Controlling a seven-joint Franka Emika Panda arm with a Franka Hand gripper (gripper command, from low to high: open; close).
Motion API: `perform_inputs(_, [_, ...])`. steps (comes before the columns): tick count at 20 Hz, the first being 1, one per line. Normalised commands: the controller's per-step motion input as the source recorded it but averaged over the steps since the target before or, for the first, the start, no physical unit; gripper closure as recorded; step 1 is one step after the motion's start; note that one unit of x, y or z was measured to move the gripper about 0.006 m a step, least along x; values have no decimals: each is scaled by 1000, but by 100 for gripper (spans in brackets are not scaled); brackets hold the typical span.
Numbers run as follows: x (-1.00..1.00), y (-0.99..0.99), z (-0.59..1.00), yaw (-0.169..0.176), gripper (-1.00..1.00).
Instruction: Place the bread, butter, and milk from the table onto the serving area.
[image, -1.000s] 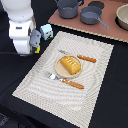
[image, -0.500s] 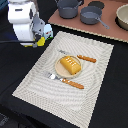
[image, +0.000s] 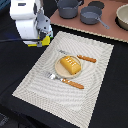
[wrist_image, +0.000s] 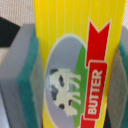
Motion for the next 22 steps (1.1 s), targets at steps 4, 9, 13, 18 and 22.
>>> perform_inputs(4, [833, -436, 346, -38, 100])
perform_inputs(9, [830, -484, 309, -32, 100])
perform_inputs(13, [822, -535, 228, -33, 100])
perform_inputs(18, [798, -613, 144, -18, 100])
perform_inputs(22, [799, -622, 144, -17, 100])
